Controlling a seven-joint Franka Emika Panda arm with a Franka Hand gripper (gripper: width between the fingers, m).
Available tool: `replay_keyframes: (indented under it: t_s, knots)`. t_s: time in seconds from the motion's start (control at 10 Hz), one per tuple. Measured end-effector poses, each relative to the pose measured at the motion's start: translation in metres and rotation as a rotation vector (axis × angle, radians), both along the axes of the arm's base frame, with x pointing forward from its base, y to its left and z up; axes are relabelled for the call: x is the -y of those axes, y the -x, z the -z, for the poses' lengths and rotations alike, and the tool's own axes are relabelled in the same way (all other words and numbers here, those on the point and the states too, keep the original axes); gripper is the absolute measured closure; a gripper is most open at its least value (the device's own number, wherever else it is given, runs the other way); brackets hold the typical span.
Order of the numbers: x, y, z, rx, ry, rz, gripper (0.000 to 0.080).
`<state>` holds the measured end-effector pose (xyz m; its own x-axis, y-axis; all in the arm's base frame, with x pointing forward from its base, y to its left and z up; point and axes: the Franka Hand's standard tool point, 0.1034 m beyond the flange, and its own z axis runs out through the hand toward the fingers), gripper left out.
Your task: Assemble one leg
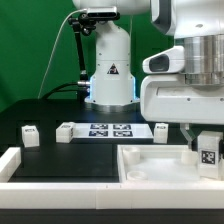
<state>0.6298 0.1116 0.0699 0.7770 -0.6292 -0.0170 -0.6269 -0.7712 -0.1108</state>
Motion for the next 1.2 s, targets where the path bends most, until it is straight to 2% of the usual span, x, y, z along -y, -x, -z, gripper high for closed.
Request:
replay_keyframes:
  t_s: [0.2,0.7,1.1,1.2]
  knots:
    - [0.002,0.001,0.000,-0.034,-0.017,0.287,0.0509]
    - [0.003,0.003,0.001,-0.088,-0.058,0.658,0.0509]
    - [-0.007,0.005,0.001,-0.135,-0.080,1.042,0.0509]
    - [-0.006,0.005,0.001,-0.143,-0.090,1.077,0.0509]
